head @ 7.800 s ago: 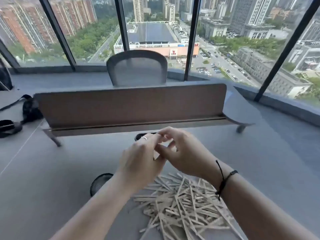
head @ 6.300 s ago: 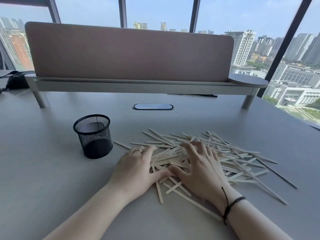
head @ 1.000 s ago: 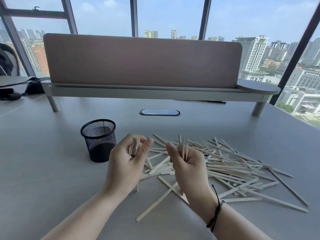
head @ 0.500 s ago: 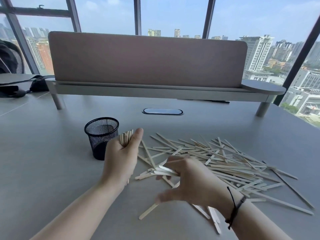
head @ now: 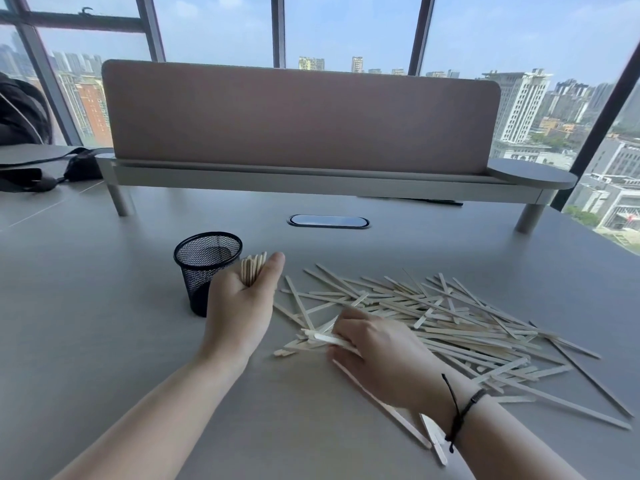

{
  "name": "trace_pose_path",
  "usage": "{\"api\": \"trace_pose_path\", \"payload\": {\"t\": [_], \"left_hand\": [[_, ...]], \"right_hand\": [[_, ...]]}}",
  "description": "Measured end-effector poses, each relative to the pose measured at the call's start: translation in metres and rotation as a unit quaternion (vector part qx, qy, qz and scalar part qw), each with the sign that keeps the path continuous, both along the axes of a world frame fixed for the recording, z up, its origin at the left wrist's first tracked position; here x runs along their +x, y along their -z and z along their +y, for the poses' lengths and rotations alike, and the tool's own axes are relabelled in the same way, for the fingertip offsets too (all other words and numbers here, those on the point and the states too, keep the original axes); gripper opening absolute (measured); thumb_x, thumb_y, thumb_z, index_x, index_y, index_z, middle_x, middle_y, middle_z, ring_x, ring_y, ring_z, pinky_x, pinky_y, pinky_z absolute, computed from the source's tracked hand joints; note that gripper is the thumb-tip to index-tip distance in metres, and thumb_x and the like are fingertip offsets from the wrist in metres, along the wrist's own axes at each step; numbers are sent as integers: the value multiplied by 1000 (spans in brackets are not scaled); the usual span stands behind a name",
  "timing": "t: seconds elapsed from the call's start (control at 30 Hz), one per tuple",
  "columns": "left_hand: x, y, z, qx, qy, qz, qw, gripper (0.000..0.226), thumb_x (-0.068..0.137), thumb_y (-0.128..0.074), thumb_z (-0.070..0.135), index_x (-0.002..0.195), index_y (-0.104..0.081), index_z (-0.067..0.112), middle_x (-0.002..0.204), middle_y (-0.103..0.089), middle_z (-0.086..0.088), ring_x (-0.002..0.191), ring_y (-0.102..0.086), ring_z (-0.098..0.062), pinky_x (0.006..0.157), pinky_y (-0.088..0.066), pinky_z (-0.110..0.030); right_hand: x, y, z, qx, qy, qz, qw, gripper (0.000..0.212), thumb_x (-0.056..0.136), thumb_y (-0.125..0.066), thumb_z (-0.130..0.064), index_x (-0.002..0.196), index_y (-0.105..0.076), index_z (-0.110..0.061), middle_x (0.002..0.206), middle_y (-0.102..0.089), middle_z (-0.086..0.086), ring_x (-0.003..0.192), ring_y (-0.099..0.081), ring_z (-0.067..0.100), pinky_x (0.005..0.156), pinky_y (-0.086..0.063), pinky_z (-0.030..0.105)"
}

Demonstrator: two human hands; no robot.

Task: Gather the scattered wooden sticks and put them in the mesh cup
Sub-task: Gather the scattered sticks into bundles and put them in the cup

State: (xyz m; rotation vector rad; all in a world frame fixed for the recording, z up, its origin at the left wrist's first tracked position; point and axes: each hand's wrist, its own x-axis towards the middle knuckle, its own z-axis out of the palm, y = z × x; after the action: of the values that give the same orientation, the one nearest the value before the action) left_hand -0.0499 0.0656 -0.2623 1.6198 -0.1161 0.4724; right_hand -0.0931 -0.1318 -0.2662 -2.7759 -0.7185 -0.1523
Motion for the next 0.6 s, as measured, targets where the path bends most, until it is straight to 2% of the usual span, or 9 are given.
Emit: {"api": "trace_pose_path", "payload": {"t": [0.07,0.17,0.23,0.3,0.43,0.6], "left_hand": [[1,-1,1,-1,-10,4,1000,62,78,-62,55,60,-31,4,57,-28,-8,56,-24,-22,49,-28,-50],[1,-1,1,-4,-10,6,1000,62,77,-62,55,60,-31,4,57,-28,-8,55,-24,-23,49,-28,-50],[1,-1,1,-8,-5,6,1000,61,78,-63,53,59,-30,6,57,-28,-8,55,-23,-22,49,-25,-48],[1,-1,0,-11,-3,6,1000,60,79,-63,52,60,-30,5,57,-28,-8,55,-23,-22,49,-23,-47],[2,1,0,-10,0,1,1000,59,81,-64,50,59,-31,6,54,-29,-5,53,-24,-20,53,-23,-41],[3,4,-1,-5,8,-5,1000,58,85,-63,46,58,-29,8,54,-27,-4,53,-23,-18,54,-22,-39]], "right_hand": [[8,4,-6,1,14,-32,999,25,96,-48,-45,99,-59,-23,117,-51,-12,89,-60,25,71,-48,41],[19,13,-11,-12,26,-22,999,38,91,-50,-58,116,-57,-31,135,-47,-17,107,-58,18,77,-46,35],[24,17,-12,-12,34,6,999,57,85,-47,-71,132,-47,-39,138,-46,-19,120,-50,13,87,-45,33],[26,19,-12,-13,43,14,999,62,84,-46,-75,137,-44,-43,137,-47,-22,124,-47,11,92,-43,32],[28,22,-10,-30,41,-39,998,49,88,-43,-69,120,-59,-36,118,-54,-16,115,-51,14,83,-44,32],[28,25,-4,-27,40,-73,996,46,90,-44,-67,102,-60,-26,104,-59,-9,106,-48,17,84,-42,32]]}}
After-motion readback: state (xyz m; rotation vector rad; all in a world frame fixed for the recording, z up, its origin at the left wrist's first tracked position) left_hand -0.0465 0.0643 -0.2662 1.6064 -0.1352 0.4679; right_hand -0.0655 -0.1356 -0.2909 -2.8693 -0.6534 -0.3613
